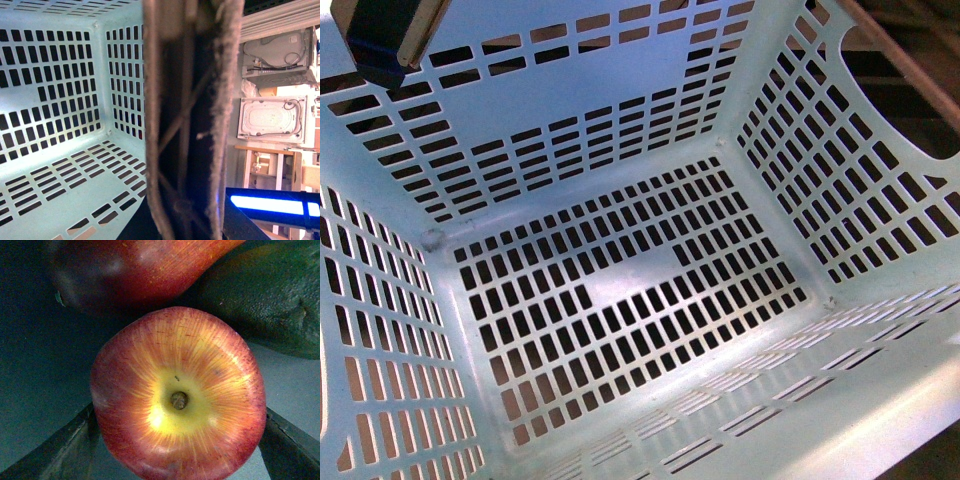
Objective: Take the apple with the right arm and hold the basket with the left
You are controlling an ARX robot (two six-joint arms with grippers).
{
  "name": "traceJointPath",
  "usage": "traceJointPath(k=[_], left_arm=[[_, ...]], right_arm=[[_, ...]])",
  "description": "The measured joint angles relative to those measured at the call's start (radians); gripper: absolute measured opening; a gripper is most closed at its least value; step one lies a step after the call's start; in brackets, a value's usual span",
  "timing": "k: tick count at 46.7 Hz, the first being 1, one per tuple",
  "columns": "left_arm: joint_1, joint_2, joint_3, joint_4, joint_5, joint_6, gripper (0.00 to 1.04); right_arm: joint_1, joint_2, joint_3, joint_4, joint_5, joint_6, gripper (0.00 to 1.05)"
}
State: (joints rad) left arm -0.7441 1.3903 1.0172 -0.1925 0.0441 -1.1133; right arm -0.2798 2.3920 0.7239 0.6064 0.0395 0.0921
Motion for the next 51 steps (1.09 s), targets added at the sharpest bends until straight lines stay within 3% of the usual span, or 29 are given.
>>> traceJointPath(k=[17,28,33,38,41,51], left_arm=[[0.000,0.000,0.000,0.000,0.000,0.000,0.07],[0.000,0.000,0.000,0.000,0.000,0.000,0.07],[0.000,0.000,0.000,0.000,0.000,0.000,0.07],[0.000,0.000,0.000,0.000,0.000,0.000,0.07],[0.000,0.000,0.000,0.000,0.000,0.000,0.07],[0.000,0.000,0.000,0.000,0.000,0.000,0.07]], right_arm=[[-0.038,-0.254,-0.167,0.000,-0.038,-0.054,0.72],[-0.090,-0.690,-0.275,-0.191,-0.090,-0.130,0.72],[-0.080,-0.966,-0.250,-0.348,-0.111,-0.138,0.72],[-0.001,-1.212,-0.154,-0.476,-0.093,-0.100,0.72],[0.101,-1.276,-0.083,-0.495,-0.058,-0.061,0.72],[0.399,-1.224,0.026,-0.463,0.015,0.003,0.72]])
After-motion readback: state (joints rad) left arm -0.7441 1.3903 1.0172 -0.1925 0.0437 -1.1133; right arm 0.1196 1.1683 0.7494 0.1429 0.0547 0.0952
